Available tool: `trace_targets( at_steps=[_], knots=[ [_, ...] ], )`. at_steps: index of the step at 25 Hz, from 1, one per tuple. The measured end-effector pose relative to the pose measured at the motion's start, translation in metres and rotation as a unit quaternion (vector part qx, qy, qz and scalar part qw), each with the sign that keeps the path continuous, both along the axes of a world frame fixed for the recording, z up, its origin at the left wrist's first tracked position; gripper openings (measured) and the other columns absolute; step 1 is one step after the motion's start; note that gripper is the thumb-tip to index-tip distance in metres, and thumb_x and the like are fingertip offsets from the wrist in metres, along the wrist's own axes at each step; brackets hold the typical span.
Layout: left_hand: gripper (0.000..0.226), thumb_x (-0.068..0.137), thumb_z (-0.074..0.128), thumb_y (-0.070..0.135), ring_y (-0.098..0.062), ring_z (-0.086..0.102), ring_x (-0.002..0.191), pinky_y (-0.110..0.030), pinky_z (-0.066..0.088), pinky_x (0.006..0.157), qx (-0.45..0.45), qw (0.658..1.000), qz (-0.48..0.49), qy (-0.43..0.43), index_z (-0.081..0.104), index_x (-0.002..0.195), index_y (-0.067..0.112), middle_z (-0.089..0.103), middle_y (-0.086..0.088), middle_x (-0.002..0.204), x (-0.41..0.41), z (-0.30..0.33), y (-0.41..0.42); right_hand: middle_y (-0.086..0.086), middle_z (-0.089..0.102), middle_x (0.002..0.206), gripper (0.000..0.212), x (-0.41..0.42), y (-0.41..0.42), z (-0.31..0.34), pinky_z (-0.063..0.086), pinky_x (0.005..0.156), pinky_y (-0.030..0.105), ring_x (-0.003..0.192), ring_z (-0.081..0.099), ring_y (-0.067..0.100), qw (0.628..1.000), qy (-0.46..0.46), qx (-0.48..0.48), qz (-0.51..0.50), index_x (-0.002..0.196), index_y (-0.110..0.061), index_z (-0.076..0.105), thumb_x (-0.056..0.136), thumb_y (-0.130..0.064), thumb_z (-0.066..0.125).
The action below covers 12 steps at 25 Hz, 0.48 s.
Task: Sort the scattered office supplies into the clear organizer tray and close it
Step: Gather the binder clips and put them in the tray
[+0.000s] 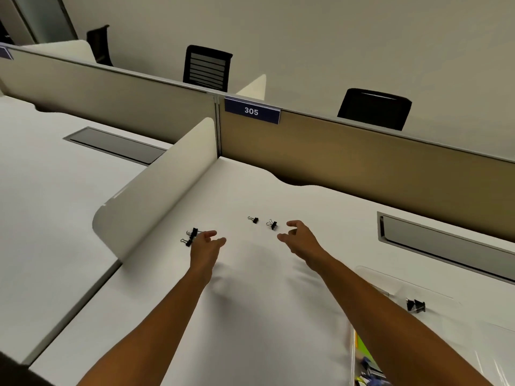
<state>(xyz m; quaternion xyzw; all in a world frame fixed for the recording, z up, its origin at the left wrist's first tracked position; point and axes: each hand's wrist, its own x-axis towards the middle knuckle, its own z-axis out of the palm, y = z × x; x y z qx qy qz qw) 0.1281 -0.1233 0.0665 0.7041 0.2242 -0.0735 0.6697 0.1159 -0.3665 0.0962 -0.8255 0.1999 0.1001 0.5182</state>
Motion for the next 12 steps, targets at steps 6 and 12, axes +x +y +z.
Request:
trace_targets(
  at_steps=[6,12],
  knots=[
    [0.053,0.076,0.072,0.017,-0.029,0.046,0.118,-0.033,0.043,0.084,0.159,0.985,0.02,0.06,0.054,0.126,0.019,0.044,-0.009,0.135,0.036,-0.04,0.041,0.008,0.051,0.132,0.058,0.045,0.017,-0.033,0.043,0.084,0.029,0.107,0.053,0.019,0.992,0.003,-0.12,0.038,0.135,-0.018,0.046,0.083,-0.025,0.069],
    [0.064,0.073,0.073,0.014,-0.039,0.043,0.114,-0.041,0.04,0.097,0.271,0.961,0.018,0.046,0.047,0.131,0.015,0.042,-0.015,0.134,0.057,-0.064,0.053,0.015,0.045,0.135,0.058,0.087,0.039,-0.067,0.045,0.095,0.034,0.115,0.052,0.029,0.98,0.006,-0.196,0.022,0.134,-0.01,0.049,0.081,-0.02,0.069]
  ],
)
